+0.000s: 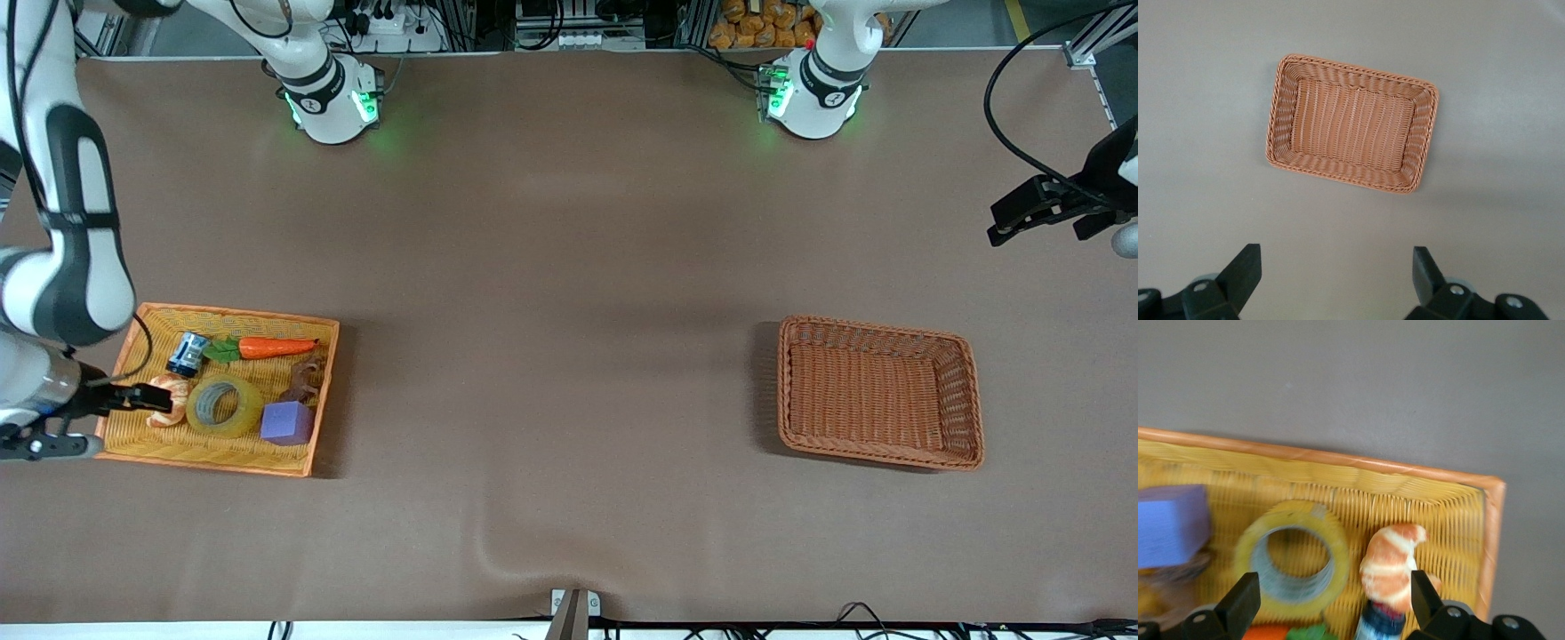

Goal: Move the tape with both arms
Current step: 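Reach the right gripper down to the yellow tape roll in the yellow basket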

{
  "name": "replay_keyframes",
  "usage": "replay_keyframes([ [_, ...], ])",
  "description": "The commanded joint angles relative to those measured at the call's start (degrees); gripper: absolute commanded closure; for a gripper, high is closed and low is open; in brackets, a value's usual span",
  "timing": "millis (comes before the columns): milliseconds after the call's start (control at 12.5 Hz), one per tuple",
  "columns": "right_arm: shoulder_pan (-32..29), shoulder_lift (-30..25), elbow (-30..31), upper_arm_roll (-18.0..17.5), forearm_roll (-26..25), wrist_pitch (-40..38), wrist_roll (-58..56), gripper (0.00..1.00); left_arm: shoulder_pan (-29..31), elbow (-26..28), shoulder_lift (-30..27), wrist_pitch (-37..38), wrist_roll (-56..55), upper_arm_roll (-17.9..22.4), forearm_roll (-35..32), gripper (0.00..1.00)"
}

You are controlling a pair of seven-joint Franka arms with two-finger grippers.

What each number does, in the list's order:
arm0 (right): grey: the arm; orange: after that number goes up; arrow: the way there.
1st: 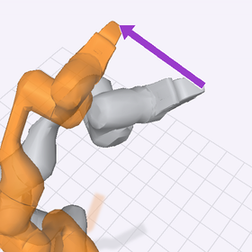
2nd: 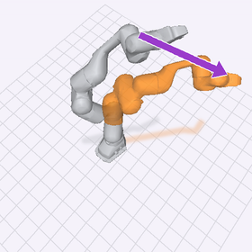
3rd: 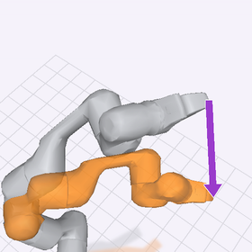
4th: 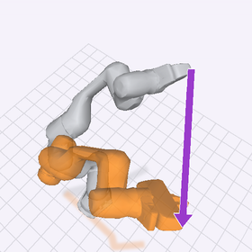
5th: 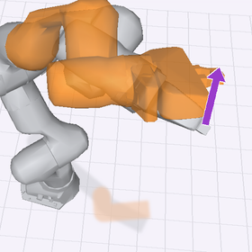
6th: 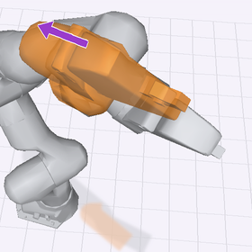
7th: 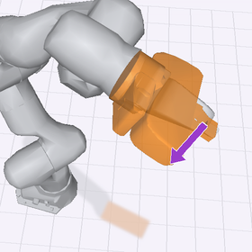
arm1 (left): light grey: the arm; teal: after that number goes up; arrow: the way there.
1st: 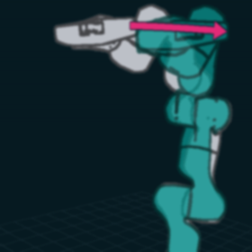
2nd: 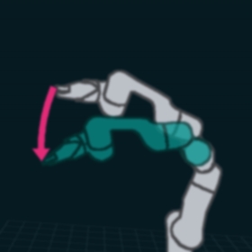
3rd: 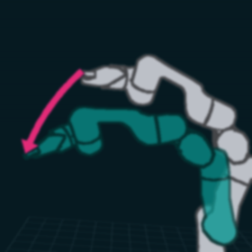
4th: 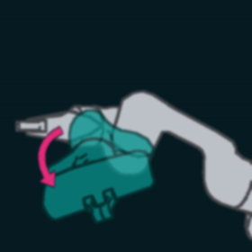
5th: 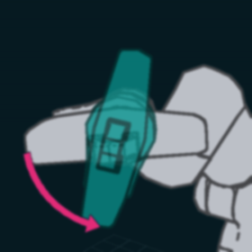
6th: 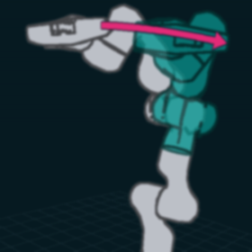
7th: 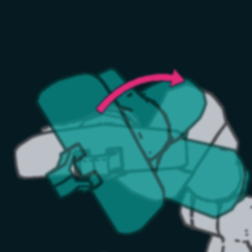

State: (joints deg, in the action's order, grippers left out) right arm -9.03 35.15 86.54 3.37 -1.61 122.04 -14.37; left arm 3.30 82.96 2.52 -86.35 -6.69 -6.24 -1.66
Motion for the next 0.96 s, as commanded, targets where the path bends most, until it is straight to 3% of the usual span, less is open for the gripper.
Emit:
replay_keyframes([
  [0, -0.46, 4.04, -1.72, -0.73, -0.59, -0.05, -1.01, 0.0, 0.04, -0.51, -0.15, 0.66, 0.36, 0.0, -0.8, 0.0],
  [880, -0.64, 5.19, 2.32, -0.73, -0.59, -0.75, -3.21, 0.0, 1.19, -0.51, 0.12, 0.57, 1.15, 0.09, -0.27, 0.0],
])
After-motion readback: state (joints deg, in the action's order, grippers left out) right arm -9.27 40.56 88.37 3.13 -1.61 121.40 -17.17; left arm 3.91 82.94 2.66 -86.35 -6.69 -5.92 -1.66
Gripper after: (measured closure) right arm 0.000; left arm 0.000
